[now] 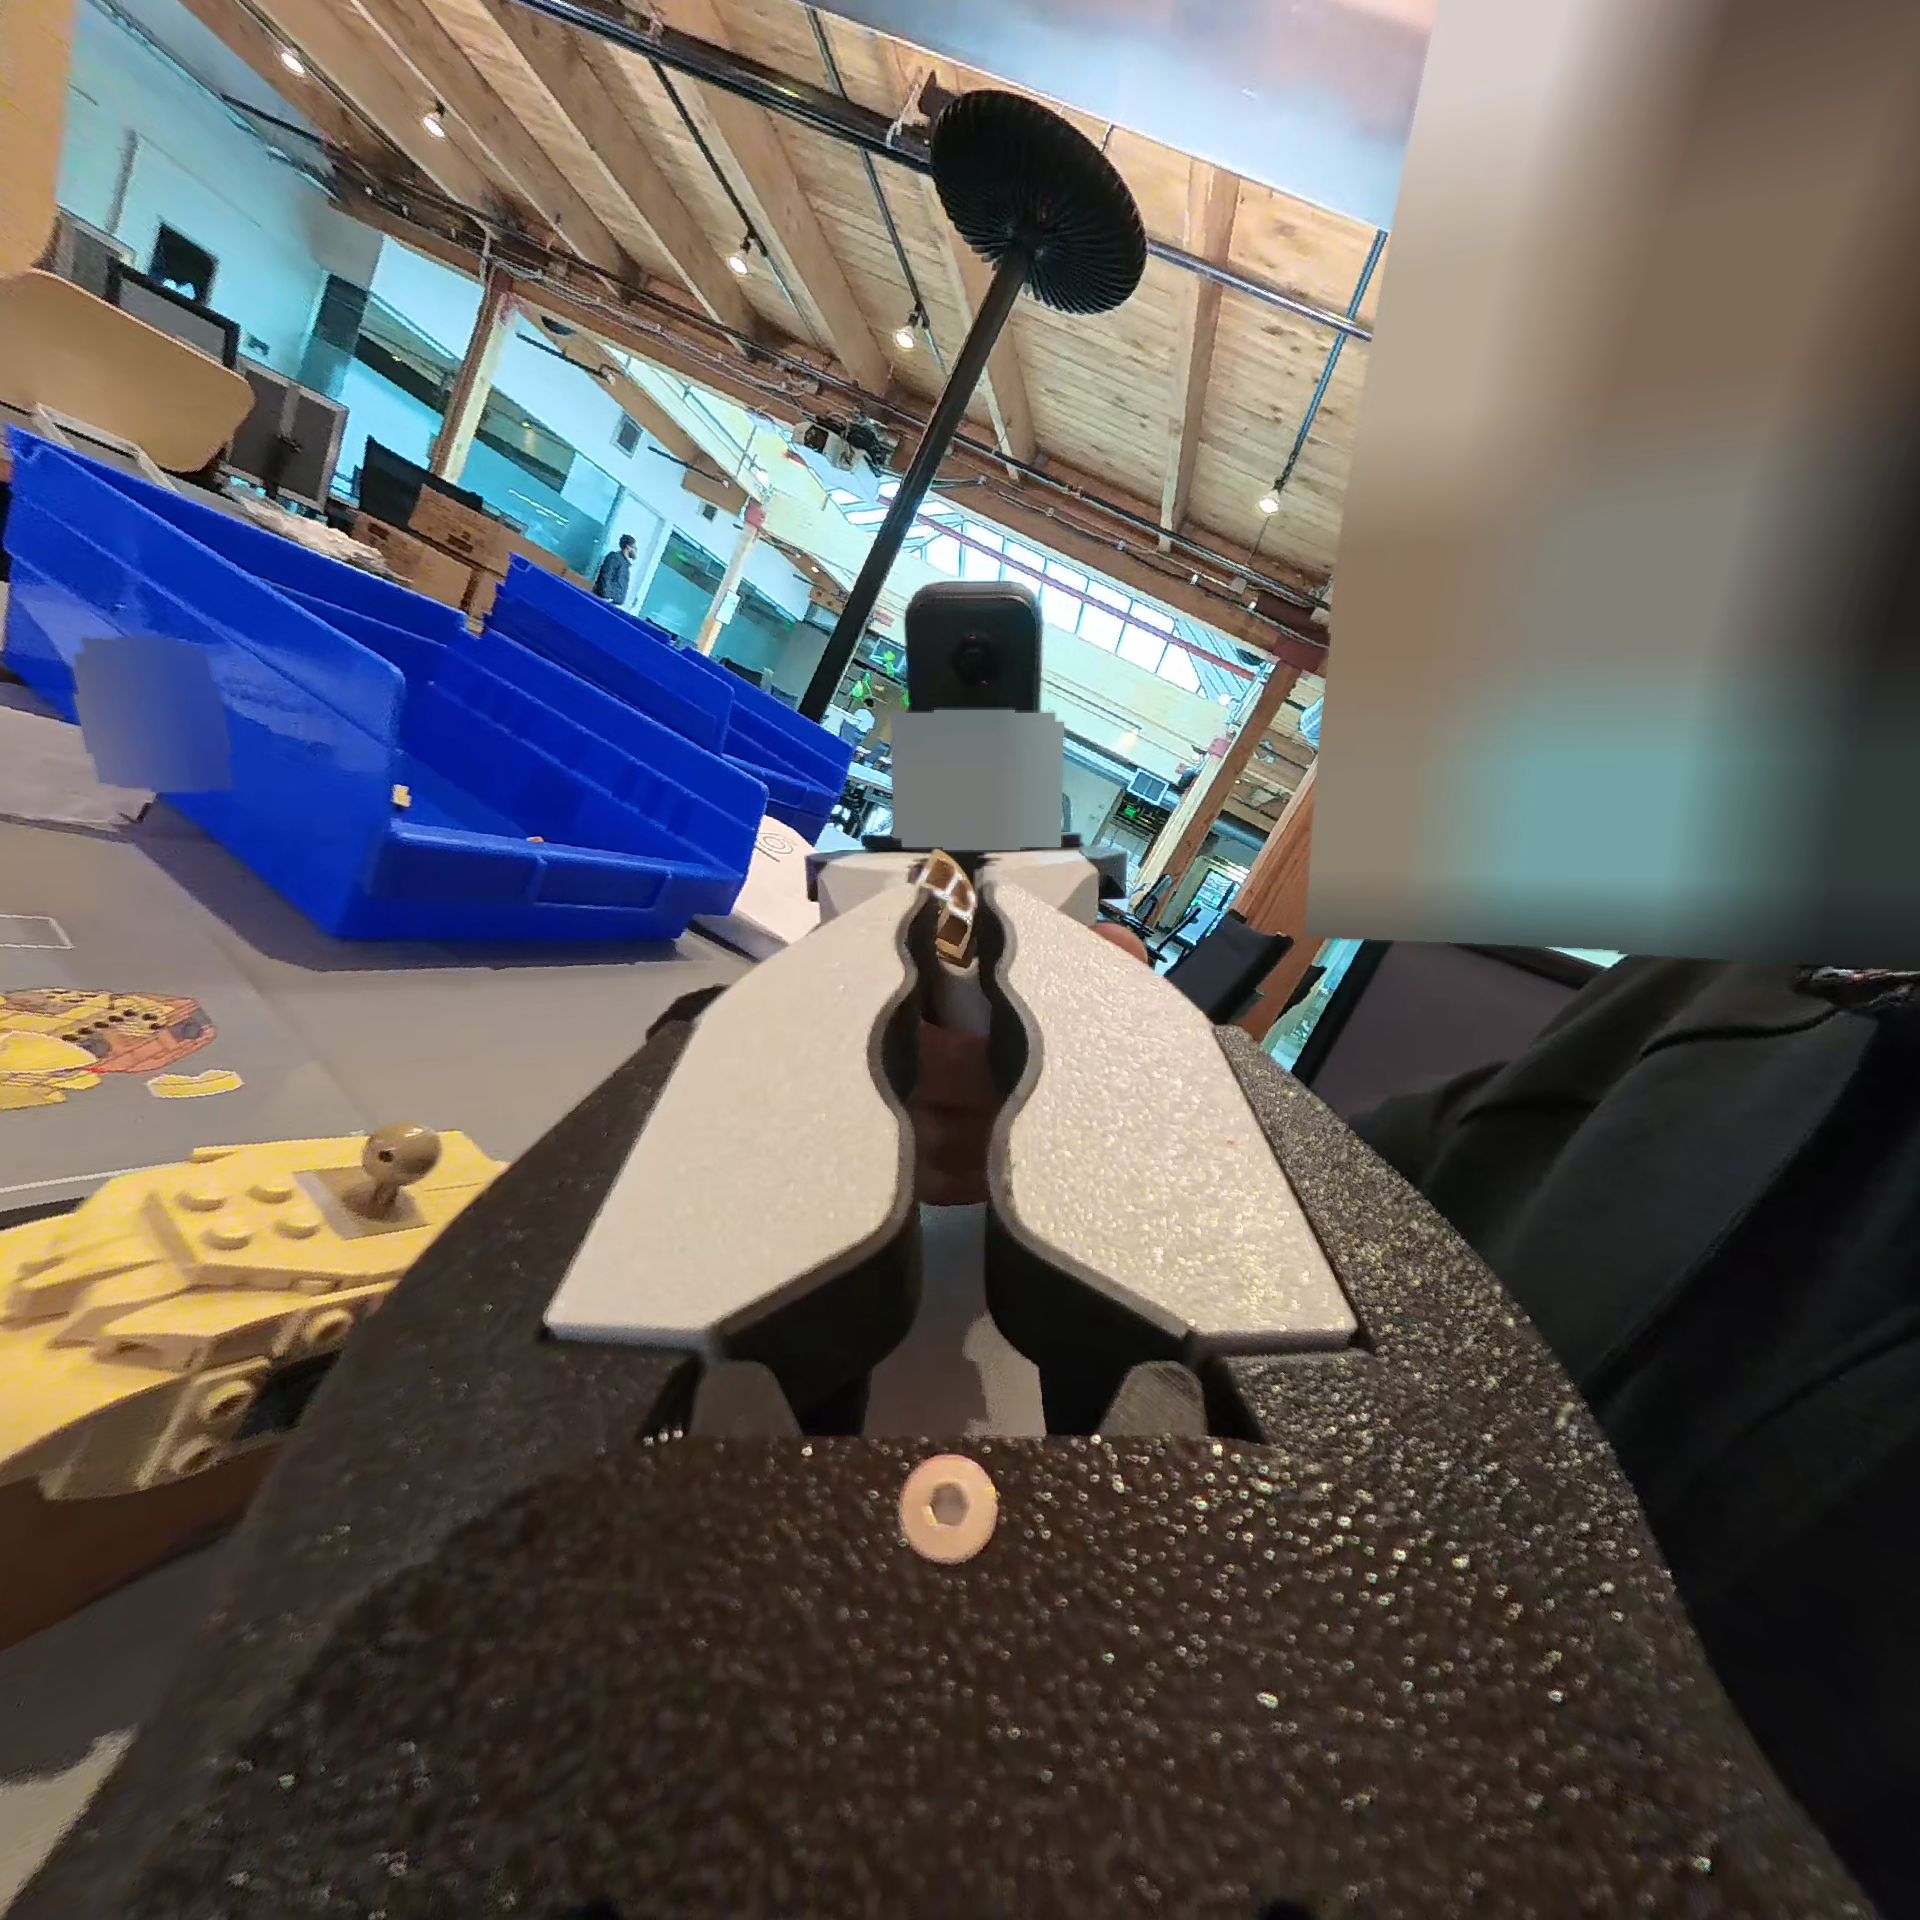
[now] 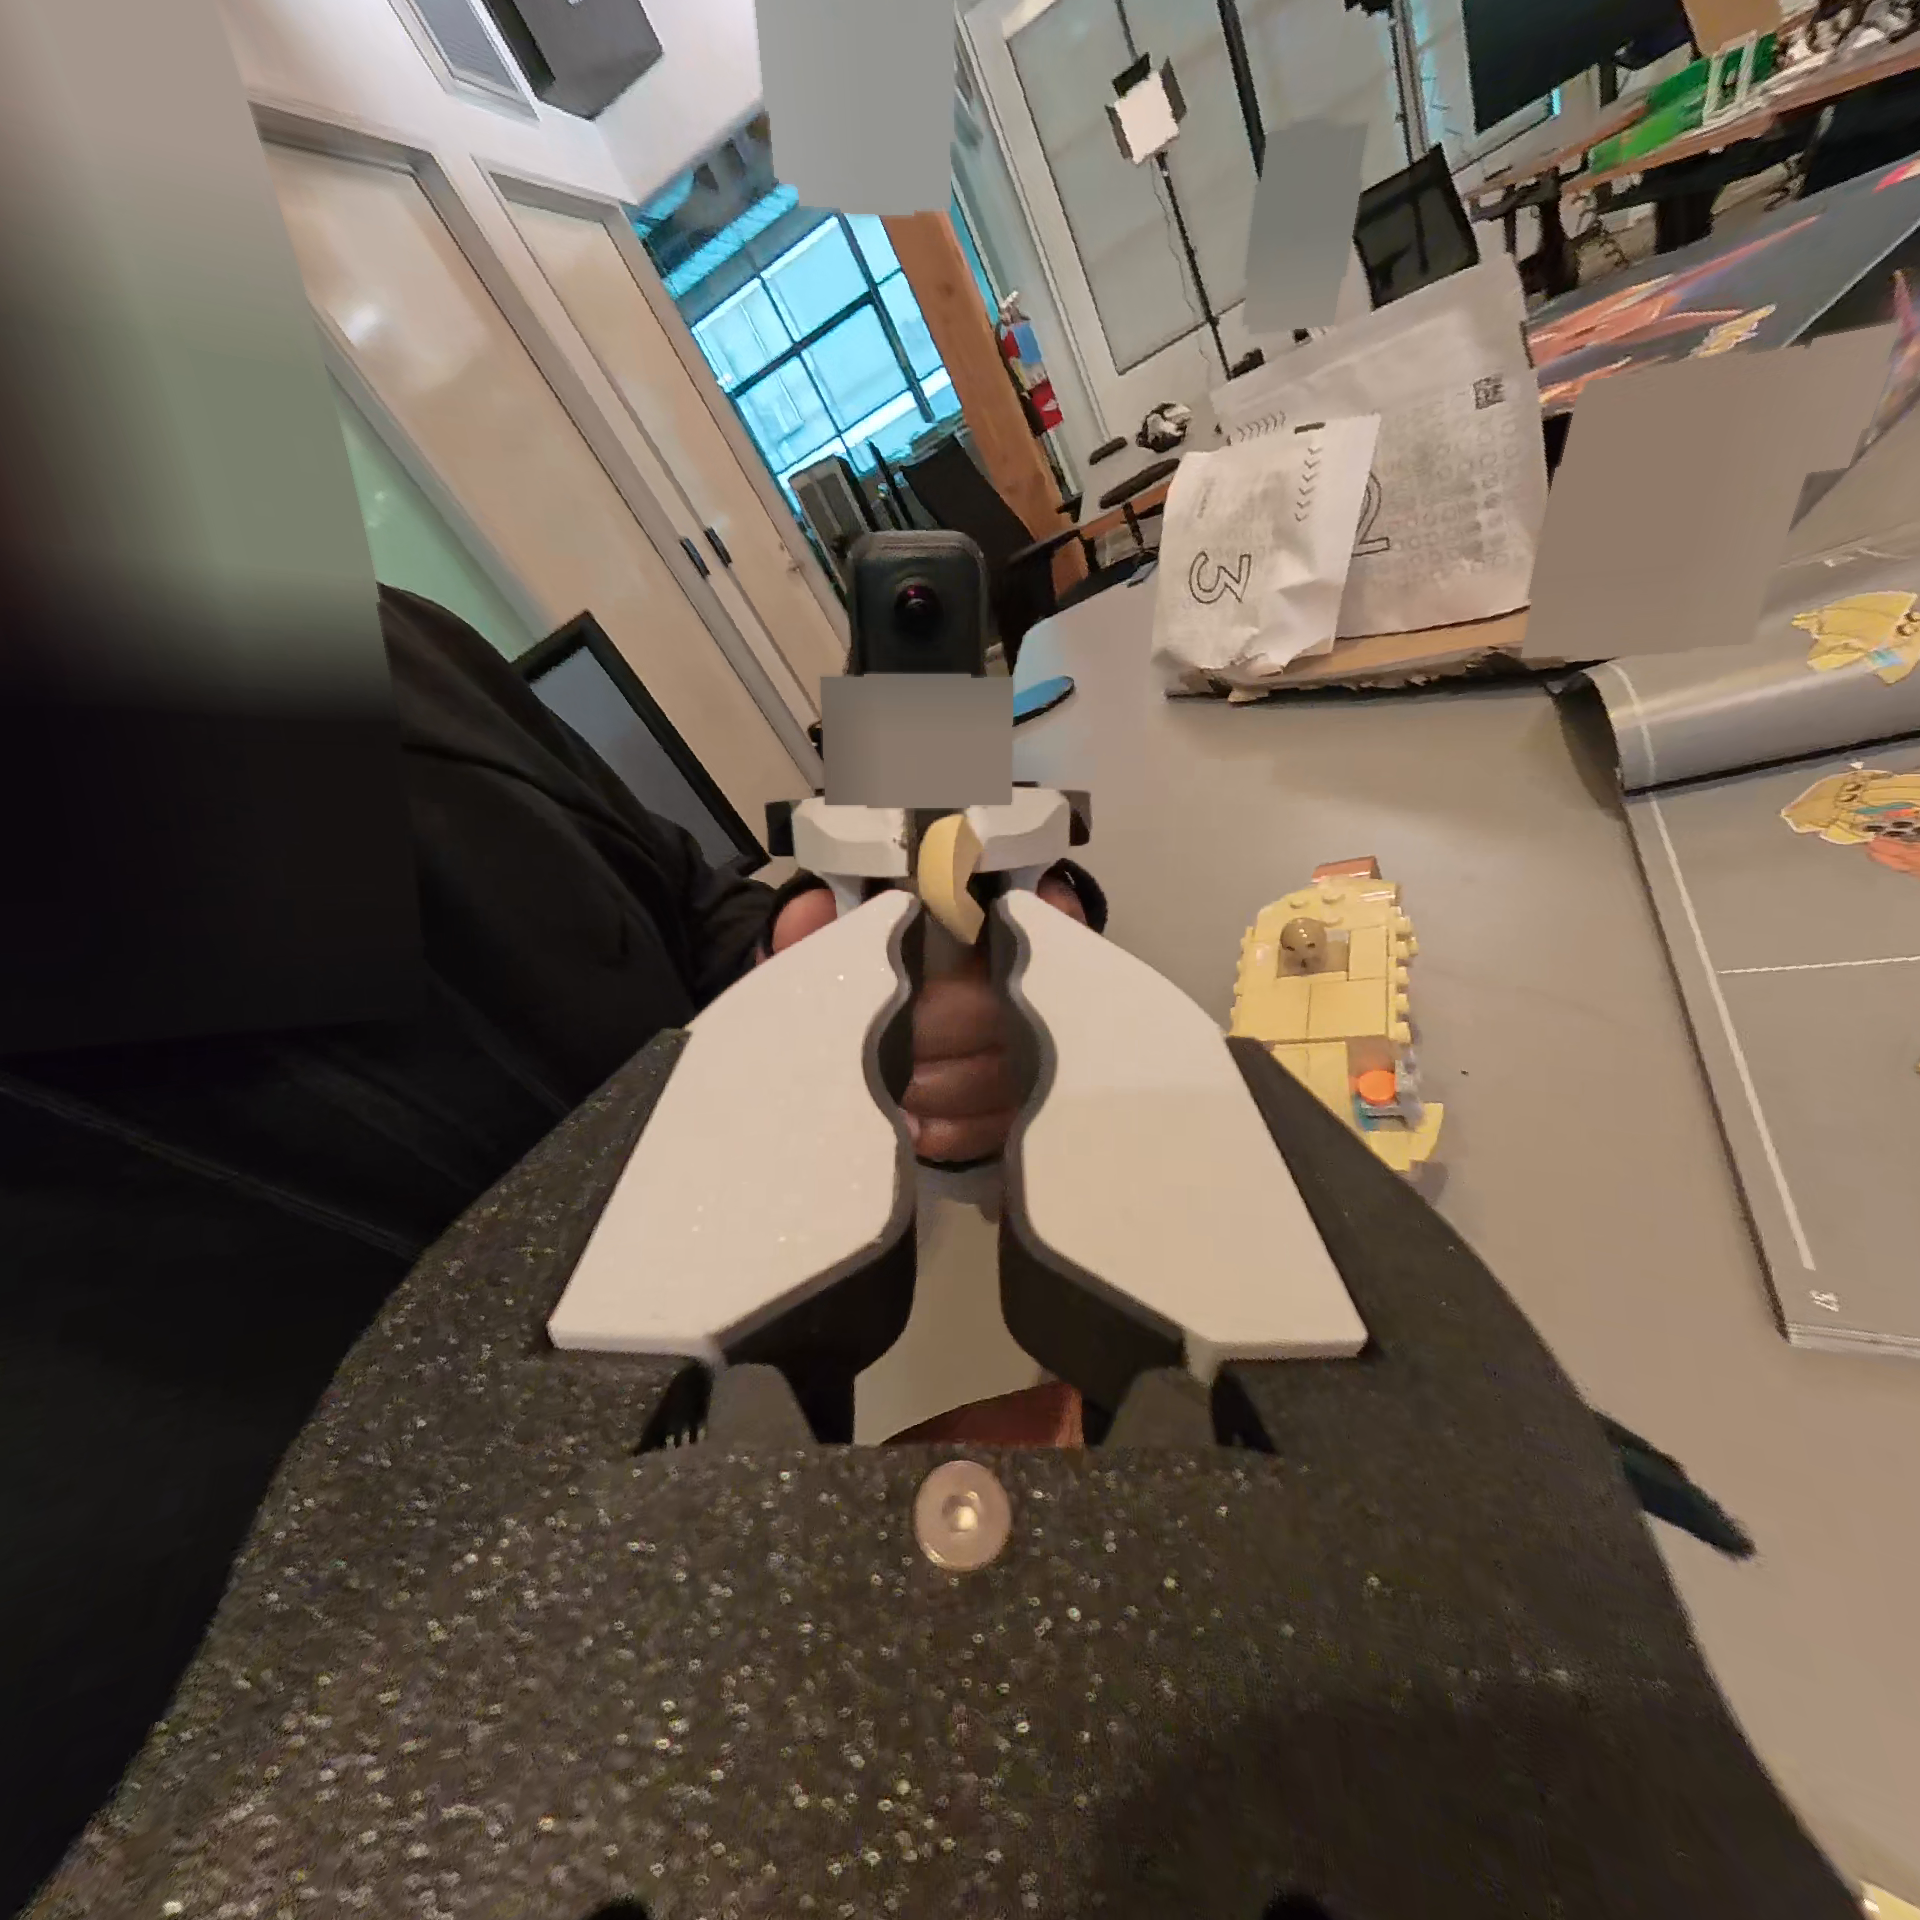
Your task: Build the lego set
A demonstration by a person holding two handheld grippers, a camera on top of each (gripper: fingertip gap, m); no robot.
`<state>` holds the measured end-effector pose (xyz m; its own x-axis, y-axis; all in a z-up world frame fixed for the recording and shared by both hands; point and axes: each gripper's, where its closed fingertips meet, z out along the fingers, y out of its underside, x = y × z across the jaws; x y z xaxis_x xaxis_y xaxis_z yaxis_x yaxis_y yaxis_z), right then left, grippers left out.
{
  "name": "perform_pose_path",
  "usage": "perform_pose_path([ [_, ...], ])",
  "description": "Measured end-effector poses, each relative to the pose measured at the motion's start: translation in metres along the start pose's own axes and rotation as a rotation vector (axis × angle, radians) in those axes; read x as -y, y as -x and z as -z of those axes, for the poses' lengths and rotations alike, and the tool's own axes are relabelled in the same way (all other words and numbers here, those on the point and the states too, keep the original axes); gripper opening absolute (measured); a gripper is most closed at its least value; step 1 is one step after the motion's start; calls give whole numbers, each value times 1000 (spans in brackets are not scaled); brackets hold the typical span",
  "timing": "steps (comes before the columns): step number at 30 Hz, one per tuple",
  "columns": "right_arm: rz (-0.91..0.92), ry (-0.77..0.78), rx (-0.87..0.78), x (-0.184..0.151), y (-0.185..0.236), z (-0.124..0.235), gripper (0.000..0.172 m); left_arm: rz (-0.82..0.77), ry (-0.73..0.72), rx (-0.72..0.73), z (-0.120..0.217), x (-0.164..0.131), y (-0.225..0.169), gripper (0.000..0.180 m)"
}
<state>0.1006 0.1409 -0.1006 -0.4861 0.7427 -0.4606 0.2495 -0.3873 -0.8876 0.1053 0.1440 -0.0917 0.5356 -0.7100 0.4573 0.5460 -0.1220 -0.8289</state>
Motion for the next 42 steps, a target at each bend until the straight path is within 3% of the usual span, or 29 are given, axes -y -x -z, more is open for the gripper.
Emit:
perform_pose_path([
  [7,-10,10,49,-2,4,2,9,59,28,-50,-1,-3,-3,7],
  [13,-4,91,55,-8,-4,9,8,72,149,-75,2,-9,2,9],
  [19,21,297,1,-17,-35,29,9,-73,363,-11,27,3,36,29],
  [24,64,475,19,-28,-54,35,9,-299,684,39,59,2,93,50],
  [29,99,550,49,-31,-64,31,9,-329,954,-121,78,-23,108,55],
  [34,114,585,54,-37,-74,29,9,-463,1054,-225,80,-37,116,62],
  [36,116,603,58,-38,-77,30,9,-496,1081,-275,78,-44,116,57],
  [38,126,623,62,-39,-80,32,9,-529,1111,-327,78,-50,118,39],
  [42,141,656,98,-42,-81,33,9,-507,1136,-435,75,-52,119,35],
])
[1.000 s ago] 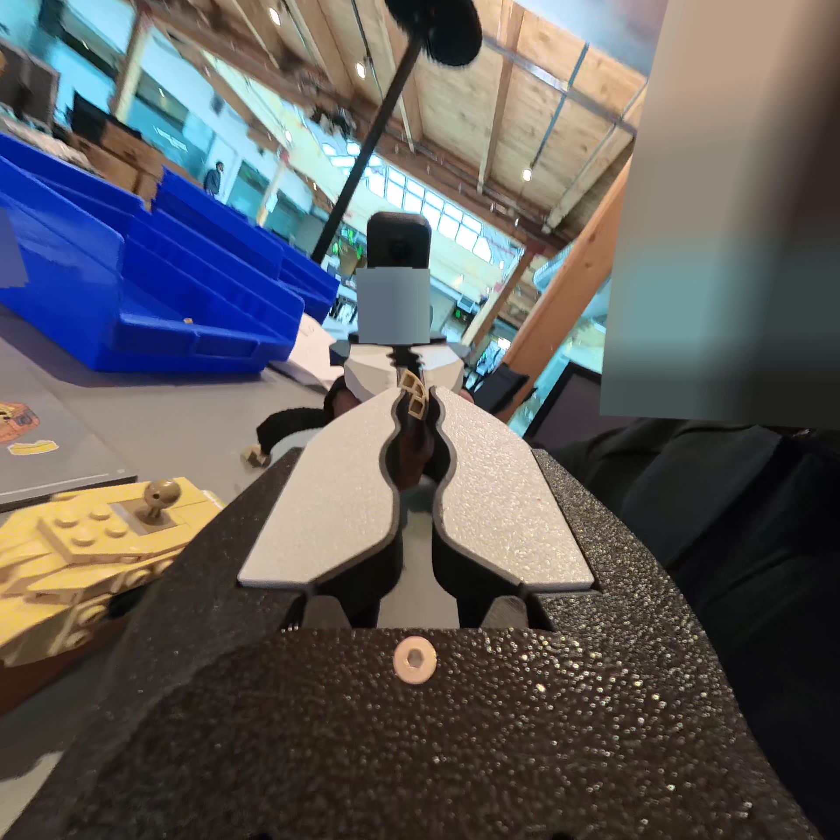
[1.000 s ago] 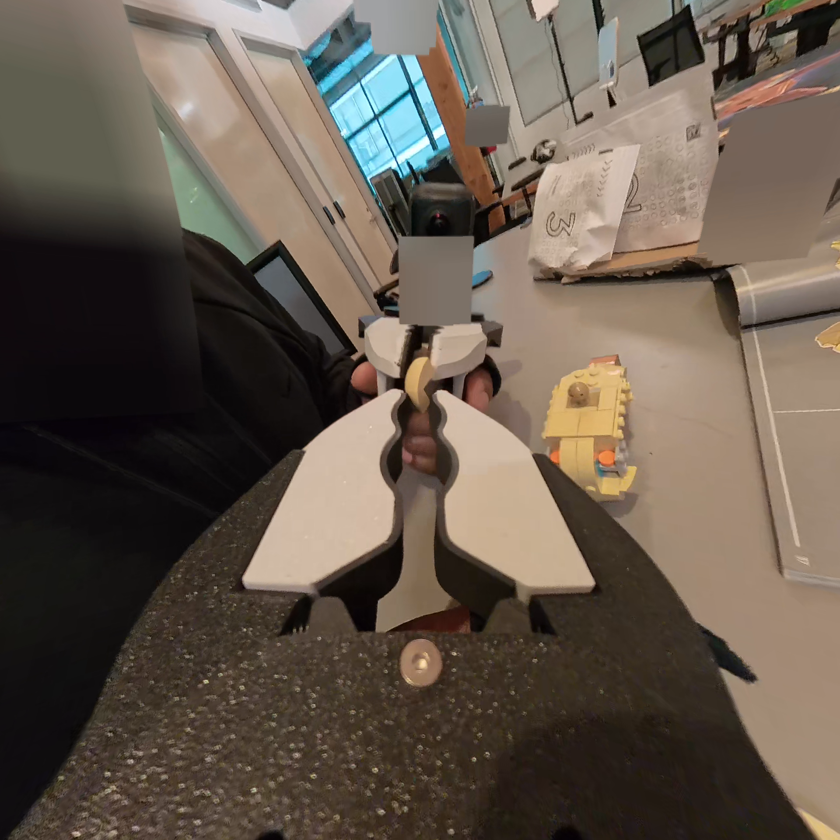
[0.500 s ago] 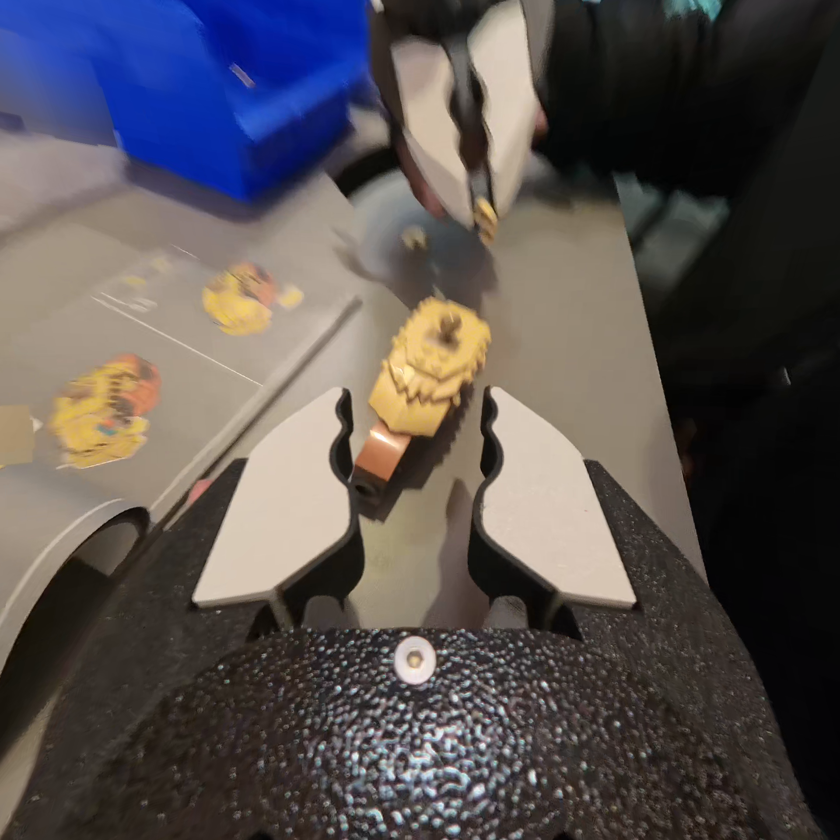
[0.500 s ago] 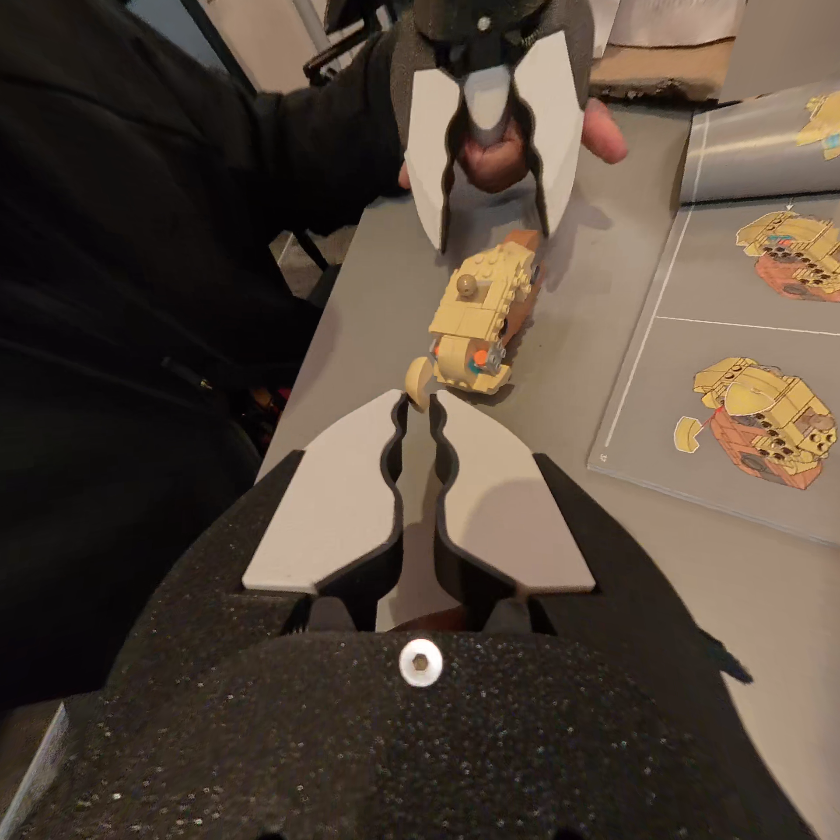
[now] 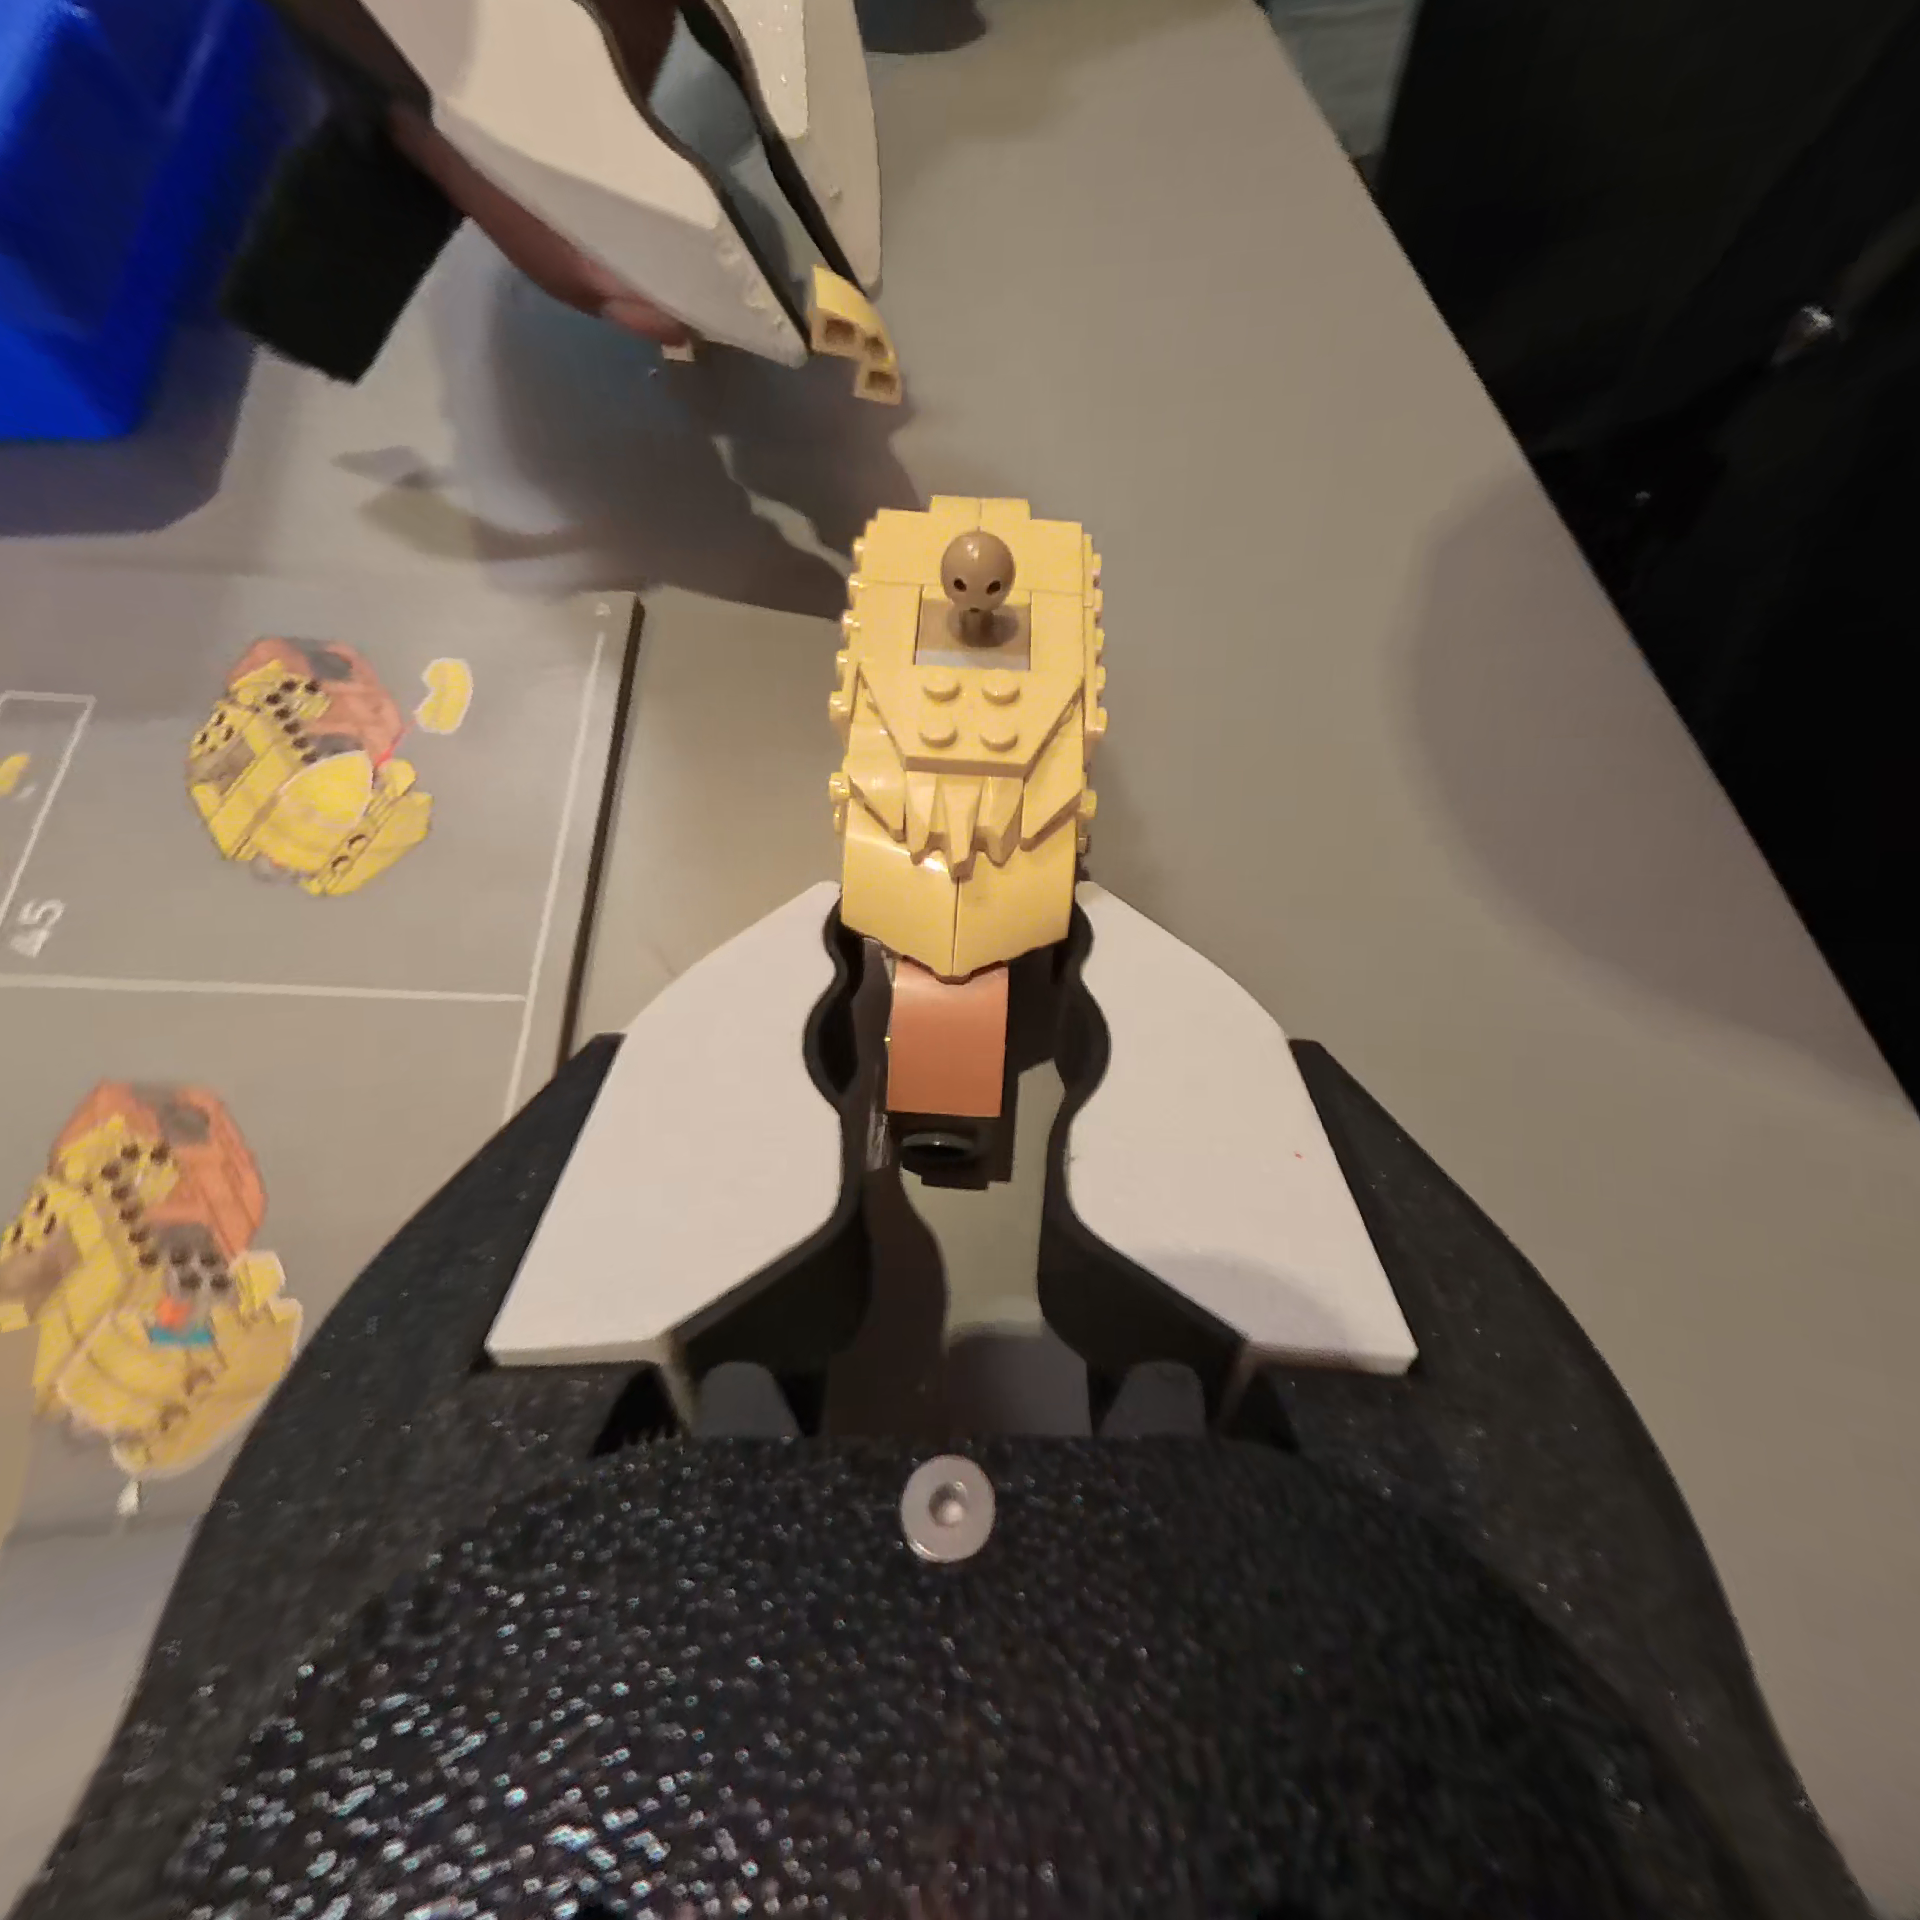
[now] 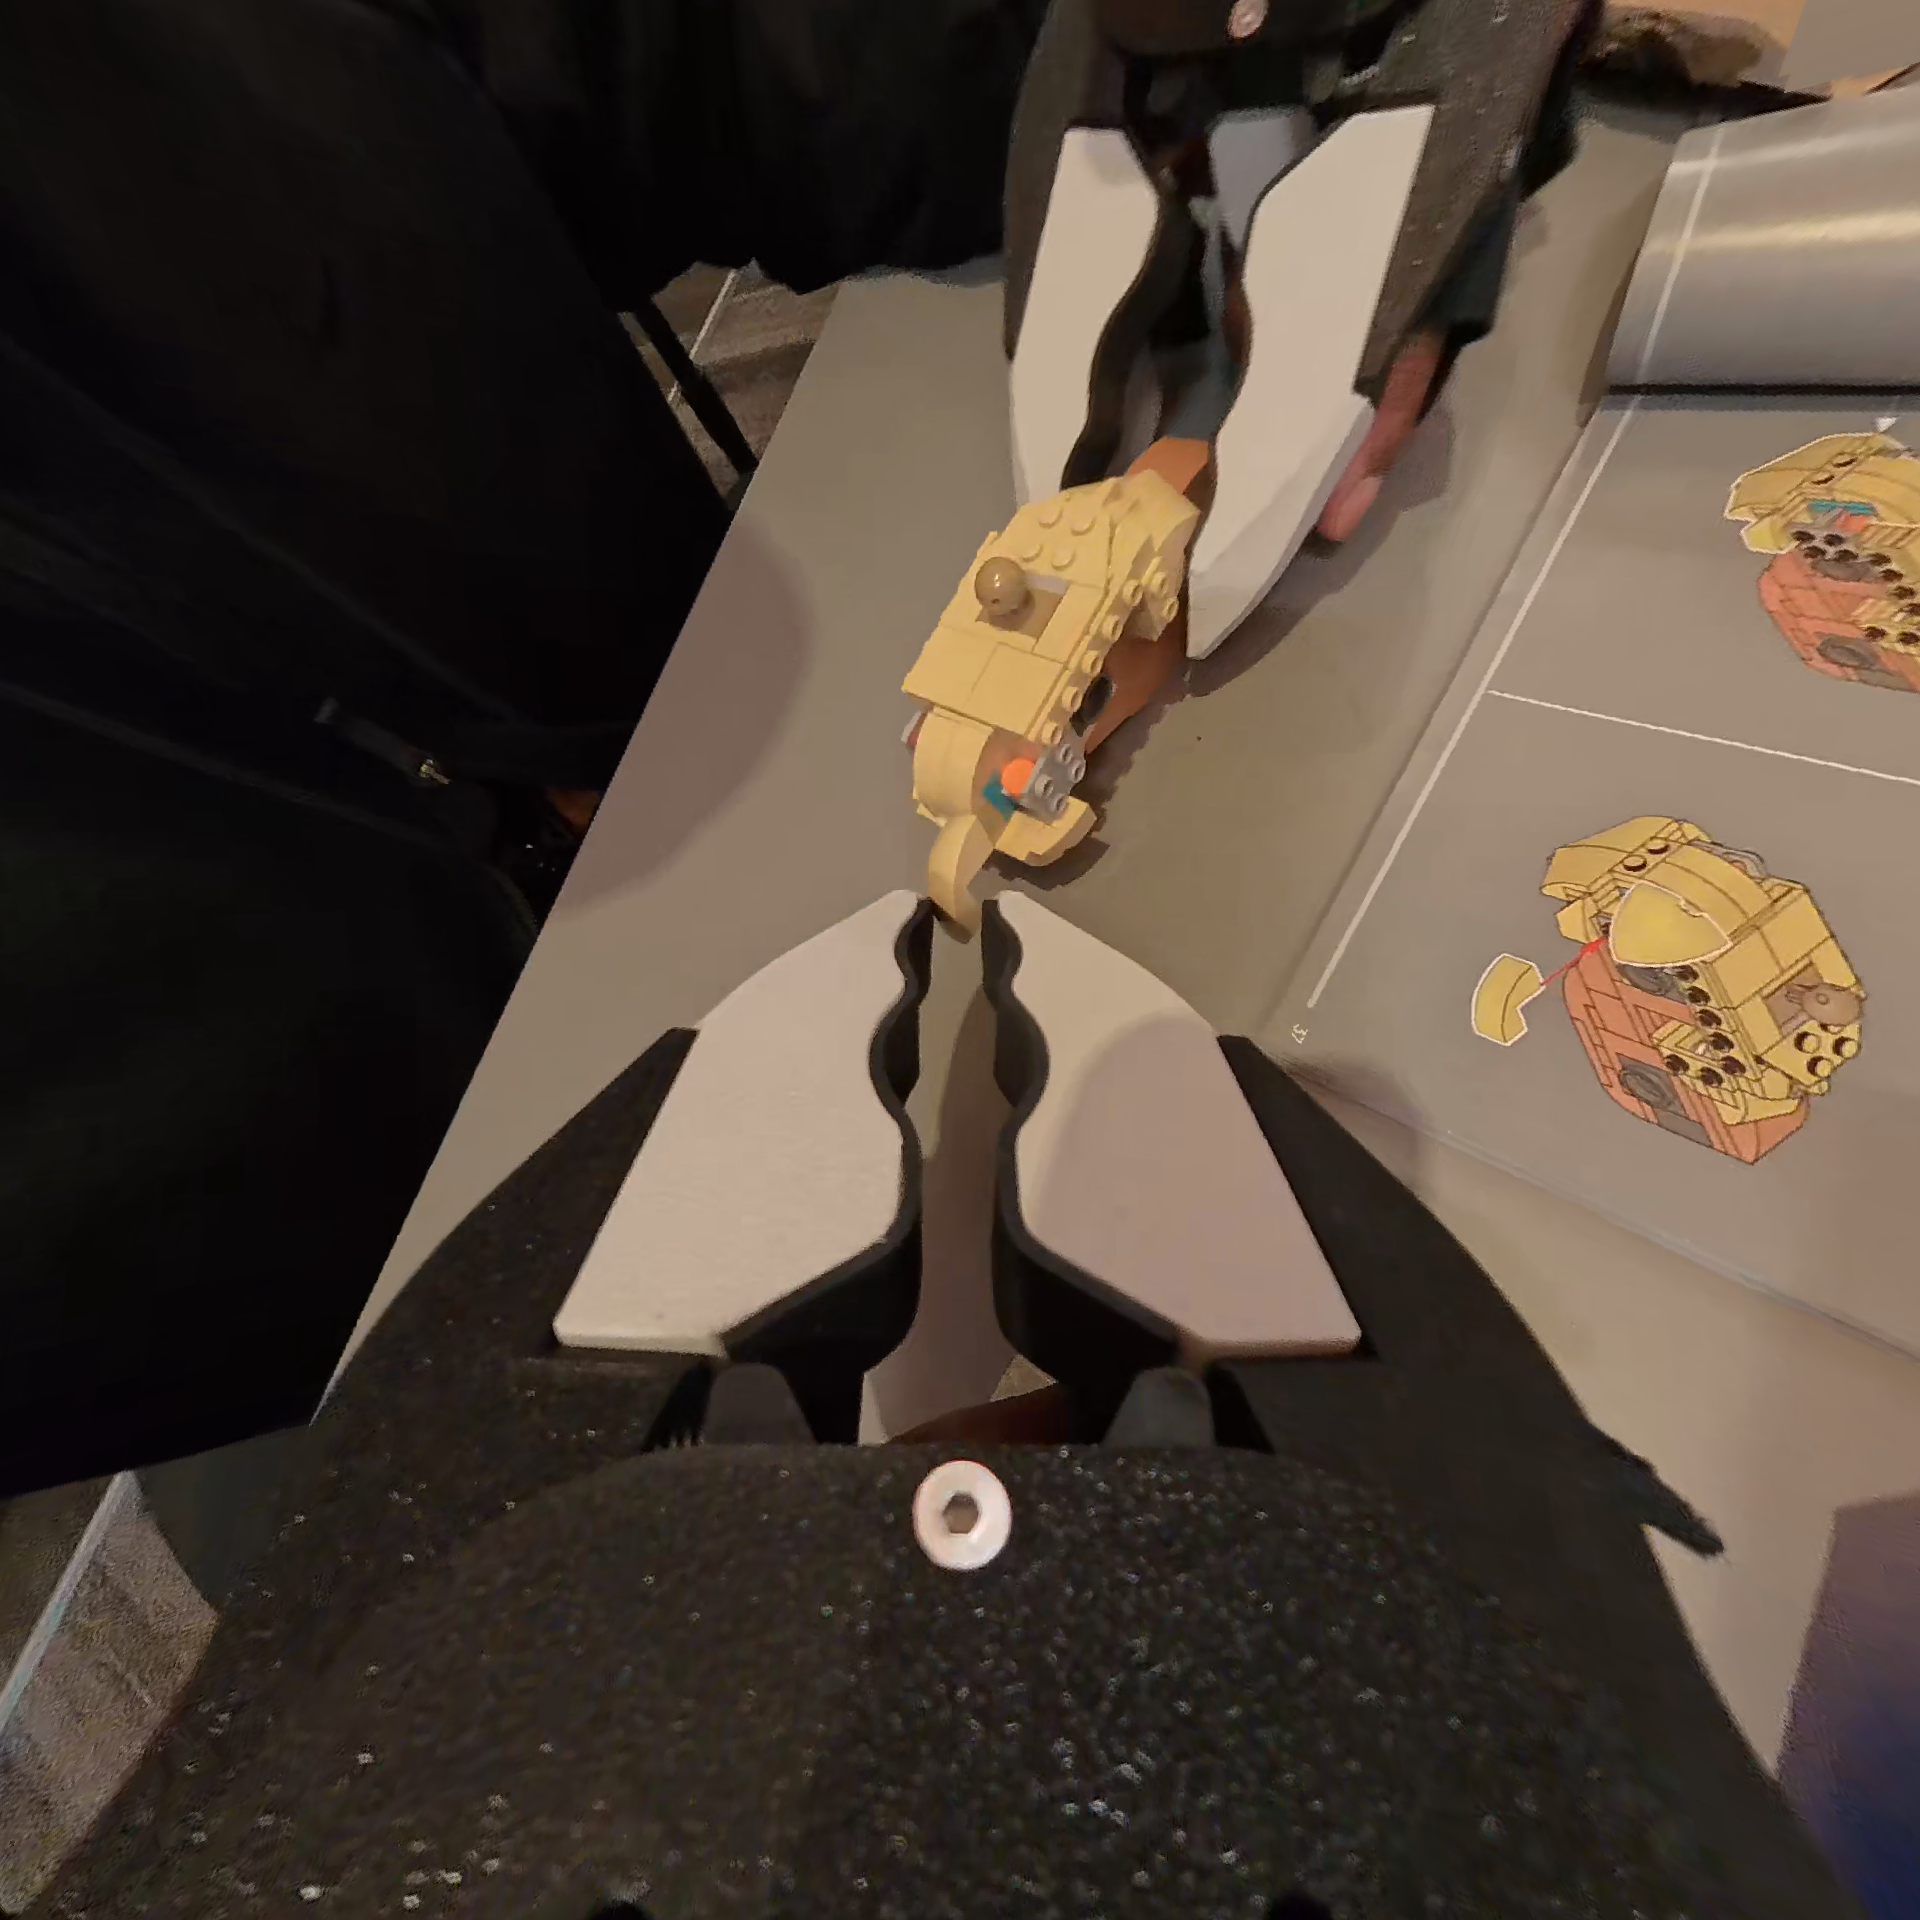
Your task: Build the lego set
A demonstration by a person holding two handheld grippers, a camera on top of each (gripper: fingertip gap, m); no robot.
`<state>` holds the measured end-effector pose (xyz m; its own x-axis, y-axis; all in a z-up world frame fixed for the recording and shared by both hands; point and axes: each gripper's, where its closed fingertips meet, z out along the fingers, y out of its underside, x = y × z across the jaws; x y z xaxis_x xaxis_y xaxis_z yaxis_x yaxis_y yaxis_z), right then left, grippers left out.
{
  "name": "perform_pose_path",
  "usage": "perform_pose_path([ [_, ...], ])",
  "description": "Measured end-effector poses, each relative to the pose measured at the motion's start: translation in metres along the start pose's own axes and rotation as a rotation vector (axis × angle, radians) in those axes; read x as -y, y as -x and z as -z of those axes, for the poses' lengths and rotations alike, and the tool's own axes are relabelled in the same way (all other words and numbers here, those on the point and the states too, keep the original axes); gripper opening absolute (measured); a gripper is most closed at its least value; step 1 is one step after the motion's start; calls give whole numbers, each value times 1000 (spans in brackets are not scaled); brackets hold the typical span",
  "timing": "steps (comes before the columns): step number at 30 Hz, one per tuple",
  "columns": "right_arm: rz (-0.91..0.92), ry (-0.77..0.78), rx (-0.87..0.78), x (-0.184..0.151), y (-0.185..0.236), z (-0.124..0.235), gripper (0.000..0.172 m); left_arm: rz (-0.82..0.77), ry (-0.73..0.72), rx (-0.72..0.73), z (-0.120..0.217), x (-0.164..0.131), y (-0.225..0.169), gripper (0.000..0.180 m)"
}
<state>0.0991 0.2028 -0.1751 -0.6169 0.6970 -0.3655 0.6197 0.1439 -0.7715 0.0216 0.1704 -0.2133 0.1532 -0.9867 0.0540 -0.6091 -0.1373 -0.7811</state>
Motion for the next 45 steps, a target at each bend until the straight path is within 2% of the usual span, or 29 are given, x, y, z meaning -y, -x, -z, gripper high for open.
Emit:
perform_pose_path([
  [8,42,67,38,-7,6,-11,9,-27,11,-184,-2,2,0,35],
  [30,123,130,111,-10,27,-37,9,-105,20,-262,-11,6,-28,34],
  [45,175,136,123,-12,29,-43,9,-119,28,-278,-11,5,-31,33],
])
